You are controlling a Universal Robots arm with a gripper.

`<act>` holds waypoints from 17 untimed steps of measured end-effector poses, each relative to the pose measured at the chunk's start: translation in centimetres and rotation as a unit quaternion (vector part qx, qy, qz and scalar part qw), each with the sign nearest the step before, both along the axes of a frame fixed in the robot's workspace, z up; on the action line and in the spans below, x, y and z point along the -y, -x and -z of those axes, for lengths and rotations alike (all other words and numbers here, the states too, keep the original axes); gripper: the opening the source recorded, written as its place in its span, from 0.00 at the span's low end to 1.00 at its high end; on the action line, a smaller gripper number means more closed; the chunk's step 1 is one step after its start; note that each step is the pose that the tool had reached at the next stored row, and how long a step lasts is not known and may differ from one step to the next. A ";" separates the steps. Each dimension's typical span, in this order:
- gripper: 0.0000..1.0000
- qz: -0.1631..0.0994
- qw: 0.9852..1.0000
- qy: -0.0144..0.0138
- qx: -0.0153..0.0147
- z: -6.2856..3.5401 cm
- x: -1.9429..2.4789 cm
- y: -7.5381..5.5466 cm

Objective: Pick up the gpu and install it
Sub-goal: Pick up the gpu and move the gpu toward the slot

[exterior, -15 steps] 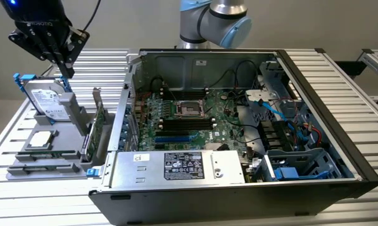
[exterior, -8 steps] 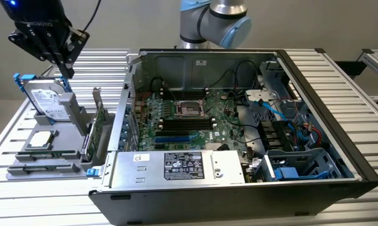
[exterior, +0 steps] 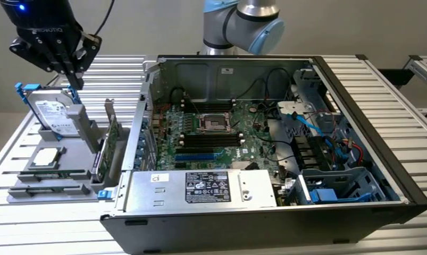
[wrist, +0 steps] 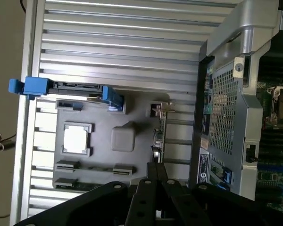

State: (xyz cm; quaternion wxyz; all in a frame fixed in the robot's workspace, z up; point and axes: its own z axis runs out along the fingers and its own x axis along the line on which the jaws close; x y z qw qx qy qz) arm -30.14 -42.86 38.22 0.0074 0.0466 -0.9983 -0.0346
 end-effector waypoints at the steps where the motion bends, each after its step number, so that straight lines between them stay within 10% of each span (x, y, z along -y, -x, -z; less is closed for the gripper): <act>1: 0.11 -0.009 1.000 0.000 0.000 0.08 0.00 0.0; 9: 0.11 -0.082 0.997 0.000 0.001 0.61 0.00 0.0; 17: 0.11 -0.154 0.988 0.000 0.002 1.09 0.00 0.0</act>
